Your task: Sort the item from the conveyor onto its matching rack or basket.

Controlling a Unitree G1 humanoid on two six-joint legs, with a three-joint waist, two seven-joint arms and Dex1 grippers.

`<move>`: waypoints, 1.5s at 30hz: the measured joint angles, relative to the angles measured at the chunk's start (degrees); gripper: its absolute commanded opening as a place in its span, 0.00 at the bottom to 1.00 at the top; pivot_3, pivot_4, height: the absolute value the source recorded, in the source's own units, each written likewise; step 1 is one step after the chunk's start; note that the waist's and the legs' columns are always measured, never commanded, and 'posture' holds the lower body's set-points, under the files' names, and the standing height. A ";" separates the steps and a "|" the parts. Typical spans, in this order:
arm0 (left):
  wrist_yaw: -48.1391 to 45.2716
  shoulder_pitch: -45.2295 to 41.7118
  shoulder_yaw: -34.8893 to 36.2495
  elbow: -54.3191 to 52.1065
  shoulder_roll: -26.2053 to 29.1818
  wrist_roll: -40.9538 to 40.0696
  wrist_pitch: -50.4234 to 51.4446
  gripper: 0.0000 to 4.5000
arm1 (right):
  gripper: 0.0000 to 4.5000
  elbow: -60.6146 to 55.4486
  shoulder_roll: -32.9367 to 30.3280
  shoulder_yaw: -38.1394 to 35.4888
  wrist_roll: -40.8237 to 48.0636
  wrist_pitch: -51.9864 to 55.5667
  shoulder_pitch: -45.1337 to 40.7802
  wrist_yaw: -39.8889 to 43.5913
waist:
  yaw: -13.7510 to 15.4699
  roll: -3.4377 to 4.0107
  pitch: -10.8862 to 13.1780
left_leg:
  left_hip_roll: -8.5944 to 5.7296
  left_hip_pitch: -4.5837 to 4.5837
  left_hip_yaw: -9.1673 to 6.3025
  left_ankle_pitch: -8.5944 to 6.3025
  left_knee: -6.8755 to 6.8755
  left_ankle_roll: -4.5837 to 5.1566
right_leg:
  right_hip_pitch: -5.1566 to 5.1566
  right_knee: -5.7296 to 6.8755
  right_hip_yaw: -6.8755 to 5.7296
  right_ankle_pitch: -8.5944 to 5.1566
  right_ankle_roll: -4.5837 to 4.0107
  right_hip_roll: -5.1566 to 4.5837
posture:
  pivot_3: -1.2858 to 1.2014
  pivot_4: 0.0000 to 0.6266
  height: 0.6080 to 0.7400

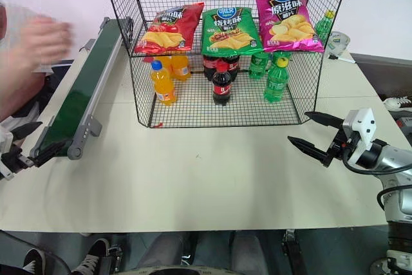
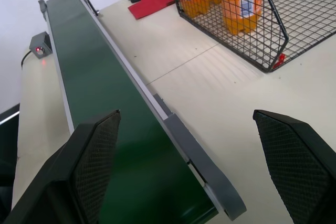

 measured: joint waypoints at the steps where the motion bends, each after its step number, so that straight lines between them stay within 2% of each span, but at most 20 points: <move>1: 0.05 0.00 -0.03 -0.07 -0.15 0.01 -0.01 0.94 | 1.00 0.00 0.00 0.08 -0.02 -0.02 -0.06 -0.06 | 0.01 0.00 0.00 | 0.00 0.00 0.00 0.00 0.00 0.00 | 0.00 0.00 0.00 0.00 0.00 0.00 | 0.52 0.24 1.00; 31: 1.01 1.76 -0.15 -2.52 -1.21 0.10 -0.08 0.94 | 1.00 0.49 0.00 1.15 -0.39 -0.39 -2.09 -0.33 | -0.01 0.00 0.00 | 0.00 0.00 0.00 0.00 -0.01 -0.01 | 0.01 -0.01 0.00 0.00 0.00 0.00 | 0.52 0.24 1.00; 45: 2.76 2.93 -0.14 -2.55 -1.66 1.70 -4.01 0.94 | 1.00 0.45 0.01 2.52 -0.31 -0.26 -2.49 -0.44 | 0.01 0.00 0.00 | 0.00 0.00 0.00 0.00 -0.01 0.00 | 0.00 -0.02 0.00 0.00 0.00 0.00 | 0.52 0.24 1.00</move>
